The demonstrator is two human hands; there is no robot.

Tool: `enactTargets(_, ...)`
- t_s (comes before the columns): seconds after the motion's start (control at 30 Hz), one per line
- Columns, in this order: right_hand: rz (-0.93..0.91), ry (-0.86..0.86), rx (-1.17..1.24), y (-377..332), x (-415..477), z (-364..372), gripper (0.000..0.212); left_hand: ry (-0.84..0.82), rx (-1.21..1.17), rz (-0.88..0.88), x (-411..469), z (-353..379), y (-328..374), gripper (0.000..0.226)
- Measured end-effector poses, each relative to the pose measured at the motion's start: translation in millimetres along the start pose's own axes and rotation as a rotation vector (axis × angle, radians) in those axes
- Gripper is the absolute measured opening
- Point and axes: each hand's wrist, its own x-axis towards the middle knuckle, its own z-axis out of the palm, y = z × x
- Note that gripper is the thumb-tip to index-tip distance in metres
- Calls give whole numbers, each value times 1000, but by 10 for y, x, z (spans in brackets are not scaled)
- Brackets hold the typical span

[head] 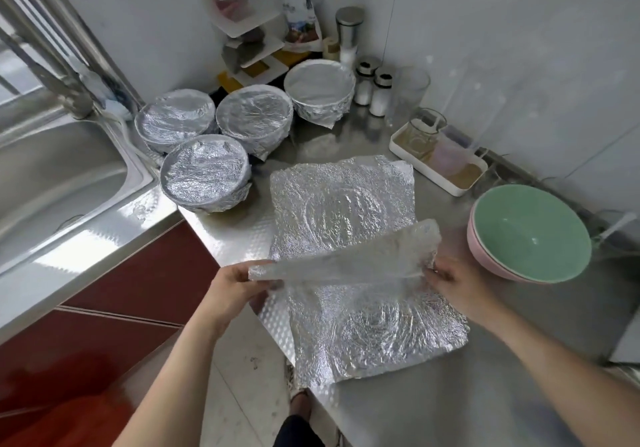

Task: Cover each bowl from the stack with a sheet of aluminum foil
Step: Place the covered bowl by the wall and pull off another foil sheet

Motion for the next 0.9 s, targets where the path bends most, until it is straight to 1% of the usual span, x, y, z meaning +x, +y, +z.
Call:
enactTargets(0.07,50,17,58,-8,18,16,26,27,114,-18,63,54,-35,24)
enactTargets(0.13,92,45,108,10,49,43,29,106,230,-45,147,124,-88,8)
enactTargets(0.17,115,66,126,1,52,69,32,159,280,-45,172,143,-110,9)
enactTargets(0.23,173,109,149,4,89,98,35,224,326,-15,229,197,-160,17)
enactTargets(0.33,245,143,152,-47,130,139,40,240,419,-14,238,261,-182,31)
enactTargets(0.4,283,149,132,-79,166,172,35,249,540,-38,236,299,-182,43)
enactTargets(0.47,313,166,58,-84,222,206,31,270,673,-36,237,331,-143,48)
enactTargets(0.53,337,176,-37,-77,283,238,32,285,762,-49,247,350,-124,48)
enactTargets(0.67,295,186,-353,-61,325,278,38,315,845,-30,278,383,-156,48)
enactTargets(0.77,257,209,-463,-124,313,273,37,336,876,-43,285,386,-160,49)
enactTargets(0.83,273,209,-525,-117,326,273,33,347,917,-58,289,389,-148,51)
enactTargets(0.9,291,191,-591,-111,337,281,34,359,953,-59,289,400,-132,52)
